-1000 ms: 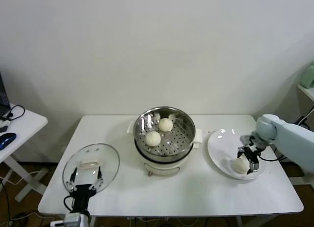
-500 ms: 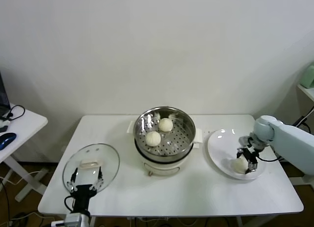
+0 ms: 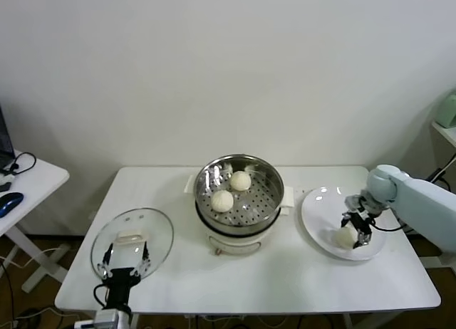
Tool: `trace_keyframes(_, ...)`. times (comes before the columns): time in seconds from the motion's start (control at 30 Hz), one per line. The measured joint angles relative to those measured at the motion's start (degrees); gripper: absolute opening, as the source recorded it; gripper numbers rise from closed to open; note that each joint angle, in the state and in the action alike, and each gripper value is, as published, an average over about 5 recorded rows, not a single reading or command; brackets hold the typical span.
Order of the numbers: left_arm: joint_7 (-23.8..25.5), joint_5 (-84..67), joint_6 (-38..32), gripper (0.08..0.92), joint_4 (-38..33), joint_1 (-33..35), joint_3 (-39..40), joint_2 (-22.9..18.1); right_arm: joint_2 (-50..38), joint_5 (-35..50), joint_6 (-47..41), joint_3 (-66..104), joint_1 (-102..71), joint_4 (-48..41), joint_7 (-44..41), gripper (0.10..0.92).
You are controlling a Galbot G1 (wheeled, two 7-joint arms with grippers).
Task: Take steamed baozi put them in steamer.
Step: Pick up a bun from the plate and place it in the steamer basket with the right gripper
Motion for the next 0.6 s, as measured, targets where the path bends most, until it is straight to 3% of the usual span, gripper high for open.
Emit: trace_keyframes(0.6, 0.0, 1.3, 0.3, 0.823, 0.0, 0.4, 0.4, 0.1, 3.8, -1.6, 12.9, -10.1, 25.1, 12.6, -2.4, 0.729)
